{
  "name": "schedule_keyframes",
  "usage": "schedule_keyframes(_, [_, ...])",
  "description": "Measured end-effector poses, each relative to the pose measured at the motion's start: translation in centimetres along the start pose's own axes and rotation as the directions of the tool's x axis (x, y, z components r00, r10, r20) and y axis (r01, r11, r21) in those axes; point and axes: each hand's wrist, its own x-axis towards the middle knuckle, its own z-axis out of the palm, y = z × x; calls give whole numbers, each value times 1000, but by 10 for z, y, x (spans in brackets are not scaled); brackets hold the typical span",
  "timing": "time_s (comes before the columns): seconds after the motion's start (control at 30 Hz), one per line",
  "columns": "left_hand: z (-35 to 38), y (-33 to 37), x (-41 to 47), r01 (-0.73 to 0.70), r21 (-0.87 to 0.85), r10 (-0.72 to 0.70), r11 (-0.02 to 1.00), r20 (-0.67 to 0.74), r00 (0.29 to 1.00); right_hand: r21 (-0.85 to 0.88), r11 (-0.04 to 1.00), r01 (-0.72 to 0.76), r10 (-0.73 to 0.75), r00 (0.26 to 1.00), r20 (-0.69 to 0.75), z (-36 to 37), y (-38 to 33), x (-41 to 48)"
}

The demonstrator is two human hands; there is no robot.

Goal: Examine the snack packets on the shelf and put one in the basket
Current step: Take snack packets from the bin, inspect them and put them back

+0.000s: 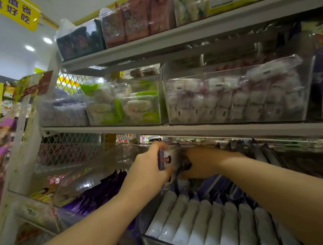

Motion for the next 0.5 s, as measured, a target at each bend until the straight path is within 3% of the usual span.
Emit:
schedule_keyframes(0.1, [-1,-2,4,21,-6,-21,1000,-20,1000,-91,994,61,-55,997,61,6,6,2])
schedule_keyframes(0.27, [5,-1,5,-39,97,35,995,48,998,-265,964,25,39,971,236,-3,22,-3])
schedule_keyframes(0.5, [28,8,17,-40,155,38,987,20,999,-233,972,28,34,966,257,-6,28,-9])
